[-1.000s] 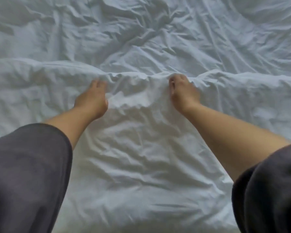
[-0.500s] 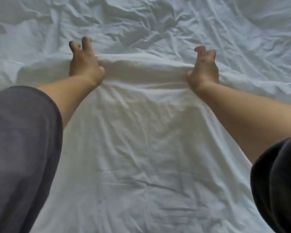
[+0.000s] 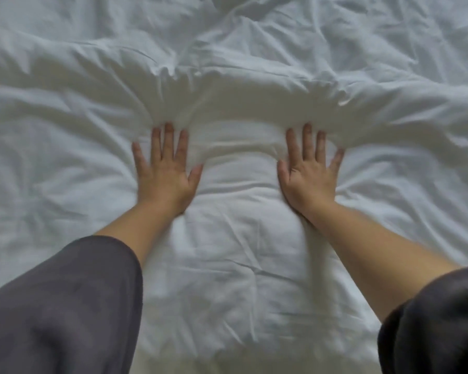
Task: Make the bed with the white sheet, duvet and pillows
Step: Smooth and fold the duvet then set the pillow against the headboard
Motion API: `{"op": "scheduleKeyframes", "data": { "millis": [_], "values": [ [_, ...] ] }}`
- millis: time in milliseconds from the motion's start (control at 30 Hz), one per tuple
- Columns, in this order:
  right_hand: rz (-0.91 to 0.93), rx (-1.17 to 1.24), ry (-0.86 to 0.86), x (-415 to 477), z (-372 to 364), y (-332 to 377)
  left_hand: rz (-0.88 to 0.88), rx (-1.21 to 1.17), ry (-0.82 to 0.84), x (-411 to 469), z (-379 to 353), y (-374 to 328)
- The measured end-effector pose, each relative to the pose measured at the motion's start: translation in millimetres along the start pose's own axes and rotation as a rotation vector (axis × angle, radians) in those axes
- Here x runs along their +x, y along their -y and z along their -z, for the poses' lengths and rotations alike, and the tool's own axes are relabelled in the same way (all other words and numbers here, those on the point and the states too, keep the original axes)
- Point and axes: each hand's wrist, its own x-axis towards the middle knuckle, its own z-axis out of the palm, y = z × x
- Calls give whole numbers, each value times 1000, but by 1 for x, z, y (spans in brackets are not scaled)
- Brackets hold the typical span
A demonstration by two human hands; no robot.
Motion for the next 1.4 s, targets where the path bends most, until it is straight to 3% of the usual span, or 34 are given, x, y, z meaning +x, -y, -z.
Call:
{"op": "scheduleKeyframes", "data": {
  "millis": [200,400,500,633,1100,1400],
  "values": [
    [51,67,149,28,43,27,-25,7,112,13,32,37],
    [55,175,304,121,81,105,187,-70,156,104,77,89],
    [76,193,384,163,82,133,296,-135,276,150,87,110],
    [-20,80,491,190,61,152,286,-166,472,191,74,118],
    [-230,-22,827,234,75,179,434,-243,934,247,76,118],
    [-195,73,824,227,96,187,508,-225,1068,267,71,113]
  ]
}}
